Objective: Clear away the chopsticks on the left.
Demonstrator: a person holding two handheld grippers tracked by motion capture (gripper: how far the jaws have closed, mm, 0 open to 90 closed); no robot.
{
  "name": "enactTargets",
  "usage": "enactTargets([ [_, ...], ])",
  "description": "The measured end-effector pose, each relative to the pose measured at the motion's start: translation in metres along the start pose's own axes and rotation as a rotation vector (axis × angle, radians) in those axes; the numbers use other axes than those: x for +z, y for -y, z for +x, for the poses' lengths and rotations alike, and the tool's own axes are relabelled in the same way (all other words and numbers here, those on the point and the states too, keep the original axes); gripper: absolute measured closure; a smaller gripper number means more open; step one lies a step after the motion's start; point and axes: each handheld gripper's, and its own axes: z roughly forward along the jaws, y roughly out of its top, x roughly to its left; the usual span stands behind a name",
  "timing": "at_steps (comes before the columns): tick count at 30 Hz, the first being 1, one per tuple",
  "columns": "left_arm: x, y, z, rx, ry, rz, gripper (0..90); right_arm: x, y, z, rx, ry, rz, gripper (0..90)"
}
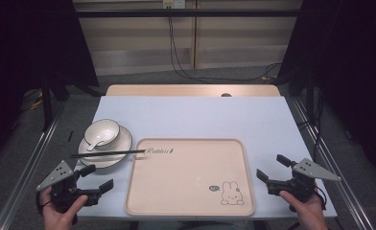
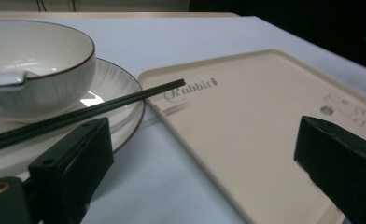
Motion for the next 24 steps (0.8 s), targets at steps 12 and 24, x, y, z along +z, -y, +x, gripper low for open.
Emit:
enactTargets([
  [12, -0.005, -0.008, 0.041, 0.044, 0.031, 0.065, 8.0, 0.001, -0.001, 0.001, -0.001, -0.01, 0.002, 6.6],
  [24, 0.004, -0.009, 0.087, 0.105, 0.036, 0.142, 25.4, 0.001, -0.001, 0.001, 0.001, -0.018, 0.008, 6.8],
])
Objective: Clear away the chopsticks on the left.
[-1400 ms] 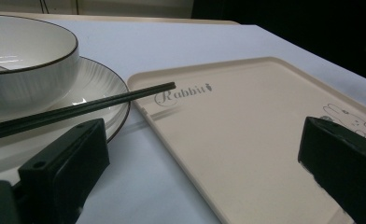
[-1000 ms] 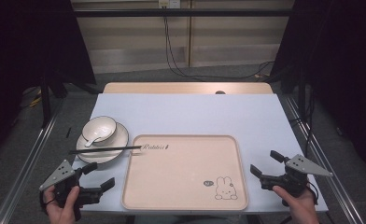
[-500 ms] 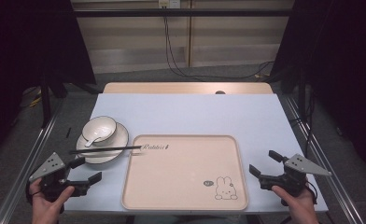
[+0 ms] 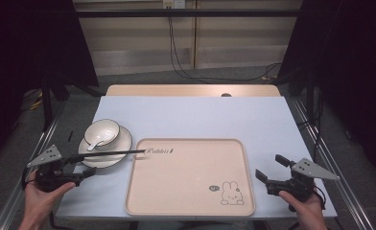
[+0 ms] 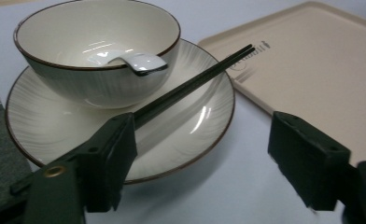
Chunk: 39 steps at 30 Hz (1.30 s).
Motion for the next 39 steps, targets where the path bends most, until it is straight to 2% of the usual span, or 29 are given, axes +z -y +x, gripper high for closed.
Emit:
enactTargets([
  [1, 0.0, 0.0, 0.0, 0.0, 0.0, 0.0, 28.8, 0.0, 0.0, 0.0, 0.0, 0.0, 0.0, 6.8],
  [2, 0.0, -0.003, 0.004, 0.026, -0.017, 0.023, 31.4, 0.0, 0.0, 0.0, 0.0, -0.001, 0.001, 6.8],
  [4, 0.003, -0.005, 0.008, 0.052, 0.0, 0.033, 38.2, 0.001, 0.0, 0.0, 0.0, -0.001, 0.002, 6.8],
  [5, 0.003, -0.005, 0.008, 0.052, 0.0, 0.033, 39.9, 0.001, 0.0, 0.0, 0.0, -0.001, 0.002, 6.8],
  [6, 0.007, -0.008, 0.013, 0.074, 0.005, 0.065, 42.1, 0.001, 0.0, 0.0, 0.0, -0.003, 0.002, 6.8],
  [7, 0.007, -0.008, 0.013, 0.074, 0.005, 0.065, 43.6, 0.001, 0.0, 0.0, 0.0, -0.003, 0.002, 6.8],
  [8, 0.01, -0.01, 0.017, 0.084, -0.013, 0.076, 44.3, 0.001, 0.0, 0.0, -0.001, -0.005, 0.001, 6.9],
  [13, 0.016, -0.012, 0.022, 0.097, -0.013, 0.086, 51.2, 0.001, 0.0, 0.0, 0.004, -0.006, 0.0, 7.1],
  [14, 0.017, -0.012, 0.024, 0.113, -0.019, 0.1, 53.3, 0.001, 0.0, 0.0, 0.006, -0.013, 0.003, 7.2],
  [15, 0.018, -0.012, 0.025, 0.117, -0.028, 0.099, 53.9, 0.001, 0.001, 0.0, 0.004, -0.013, 0.005, 7.2],
  [17, 0.02, -0.012, 0.025, 0.108, -0.015, 0.096, 56.4, 0.002, 0.0, 0.0, 0.01, -0.02, 0.006, 7.2],
  [18, 0.022, -0.012, 0.028, 0.131, -0.019, 0.112, 56.5, 0.002, 0.001, 0.001, 0.006, -0.025, 0.005, 7.2],
  [22, 0.027, -0.013, 0.028, 0.137, -0.015, 0.124, 59.2, 0.002, 0.001, 0.0, 0.006, -0.025, 0.008, 7.2],
  [24, 0.028, -0.013, 0.028, 0.16, -0.024, 0.134, 61.4, 0.002, 0.001, 0.0, 0.009, -0.023, 0.008, 7.2],
  [25, 0.029, -0.013, 0.028, 0.164, -0.012, 0.138, 63.2, 0.002, 0.001, 0.0, 0.01, -0.025, 0.009, 7.2],
  [27, 0.031, -0.013, 0.027, 0.17, -0.019, 0.143, 65.2, 0.002, 0.001, -0.001, 0.008, -0.023, 0.009, 7.2],
  [29, 0.032, -0.013, 0.026, 0.175, -0.008, 0.145, 68.3, 0.002, 0.001, 0.0, 0.01, -0.026, 0.009, 7.2],
  [31, 0.032, -0.015, 0.025, 0.186, -0.006, 0.156, 68.3, 0.002, 0.001, 0.0, 0.01, -0.026, 0.009, 7.2],
  [32, 0.033, -0.016, 0.023, 0.205, -0.004, 0.165, 68.4, 0.002, 0.001, 0.0, 0.011, -0.026, 0.009, 7.2],
  [33, 0.034, -0.016, 0.023, 0.201, 0.016, 0.161, 68.4, 0.002, 0.001, 0.0, 0.011, -0.027, 0.009, 7.2],
  [35, 0.035, -0.017, 0.022, 0.207, 0.028, 0.171, 68.4, 0.002, 0.001, 0.0, 0.011, -0.026, 0.01, 7.2],
  [39, 0.038, -0.017, 0.022, 0.211, 0.026, 0.183, 68.7, 0.003, 0.001, -0.001, 0.012, -0.026, 0.014, 7.1],
])
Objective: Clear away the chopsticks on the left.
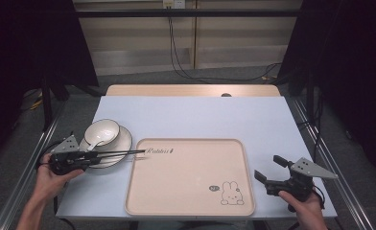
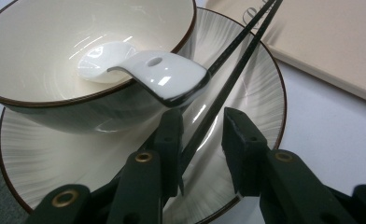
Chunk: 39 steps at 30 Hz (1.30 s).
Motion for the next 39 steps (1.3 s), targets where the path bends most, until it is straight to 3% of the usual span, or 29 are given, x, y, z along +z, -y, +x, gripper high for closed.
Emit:
enactTargets([
  [4, 0.002, -0.001, -0.001, 0.029, 0.025, 0.023, 73.7, 0.0, 0.0, 0.0, 0.002, 0.001, 0.002, 7.1],
  [17, 0.003, -0.007, -0.005, 0.047, 0.083, 0.057, 85.3, 0.0, 0.0, -0.001, 0.005, 0.003, 0.009, 7.1],
  [28, -0.004, -0.012, -0.011, -0.003, 0.098, 0.012, 85.9, 0.0, 0.0, -0.001, 0.006, -0.002, 0.005, 6.4],
  [33, -0.009, -0.015, -0.014, -0.073, 0.121, -0.014, 86.0, 0.0, 0.0, 0.0, 0.007, -0.005, 0.003, 6.4],
  [36, -0.011, -0.017, -0.015, -0.091, 0.114, -0.011, 85.9, 0.0, 0.0, 0.0, 0.006, -0.007, 0.003, 6.2],
  [39, -0.013, -0.019, -0.019, -0.147, 0.128, -0.034, 86.0, 0.0, 0.0, 0.0, 0.007, -0.008, 0.004, 5.9],
])
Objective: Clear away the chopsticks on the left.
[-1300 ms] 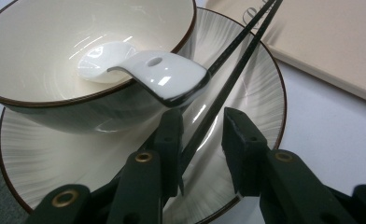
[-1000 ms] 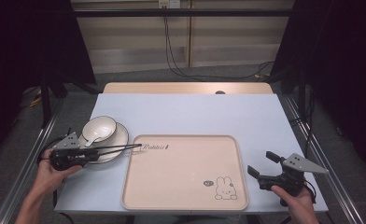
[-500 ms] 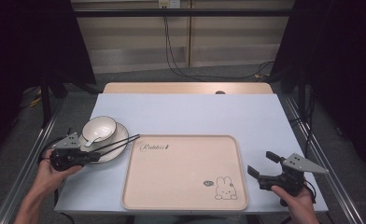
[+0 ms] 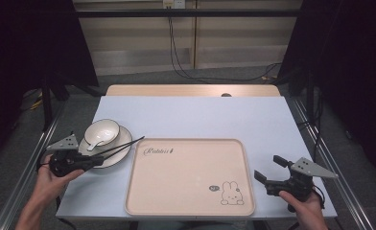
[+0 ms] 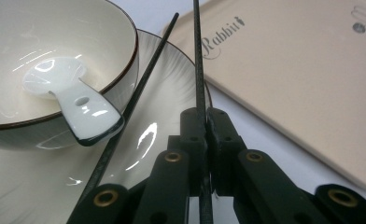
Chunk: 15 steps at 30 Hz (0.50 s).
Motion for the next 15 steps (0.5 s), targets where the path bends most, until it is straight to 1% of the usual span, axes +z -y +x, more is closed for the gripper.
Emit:
enactTargets([
  [1, 0.0, 0.0, 0.0, 0.0, 0.0, 0.0, 86.0, 0.0, 0.0, 0.0, 0.002, 0.0, 0.0, 5.9],
  [2, 0.0, -0.001, -0.003, -0.023, 0.004, -0.003, 86.0, 0.0, 0.0, 0.0, 0.004, -0.002, 0.001, 5.9],
  [3, 0.0, -0.001, -0.003, -0.023, 0.004, -0.003, 86.0, 0.0, 0.0, 0.0, 0.004, -0.002, 0.0, 5.9],
  [4, 0.0, -0.001, -0.006, -0.04, 0.015, -0.006, 86.0, 0.0, 0.0, 0.0, 0.004, -0.003, 0.0, 5.8],
  [5, 0.0, -0.001, -0.009, -0.043, 0.008, -0.013, 86.0, 0.0, 0.0, 0.0, 0.004, -0.003, 0.0, 5.8],
  [7, 0.0, -0.001, -0.011, -0.05, 0.015, -0.017, 86.0, 0.0, 0.0, 0.0, 0.005, -0.004, 0.0, 5.8],
  [8, -0.001, -0.002, -0.016, -0.059, 0.008, -0.036, 86.0, 0.0, 0.0, 0.0, 0.005, -0.005, 0.0, 5.9],
  [9, -0.001, -0.002, -0.016, -0.059, 0.008, -0.036, 86.0, 0.0, 0.0, 0.0, 0.005, -0.005, 0.0, 5.9],
  [10, -0.003, -0.002, -0.021, -0.07, 0.012, -0.05, 86.0, 0.0, 0.0, 0.001, 0.001, -0.009, -0.004, 5.7],
  [11, -0.003, -0.002, -0.021, -0.07, 0.012, -0.05, 86.0, 0.0, 0.0, 0.001, 0.001, -0.009, -0.004, 5.7],
  [12, -0.003, -0.003, -0.026, -0.081, 0.013, -0.054, 86.0, 0.0, 0.0, 0.001, -0.004, -0.01, -0.002, 5.6],
  [13, -0.003, -0.003, -0.029, -0.083, 0.016, -0.051, 86.0, 0.0, 0.0, 0.001, -0.005, -0.01, -0.003, 5.7],
  [14, -0.003, -0.004, -0.032, -0.094, 0.01, -0.053, 86.0, 0.0, 0.0, 0.001, -0.005, -0.009, -0.004, 5.6],
  [15, -0.003, -0.004, -0.032, -0.094, 0.01, -0.053, 86.0, 0.0, 0.0, 0.001, -0.005, -0.009, -0.004, 5.6],
])
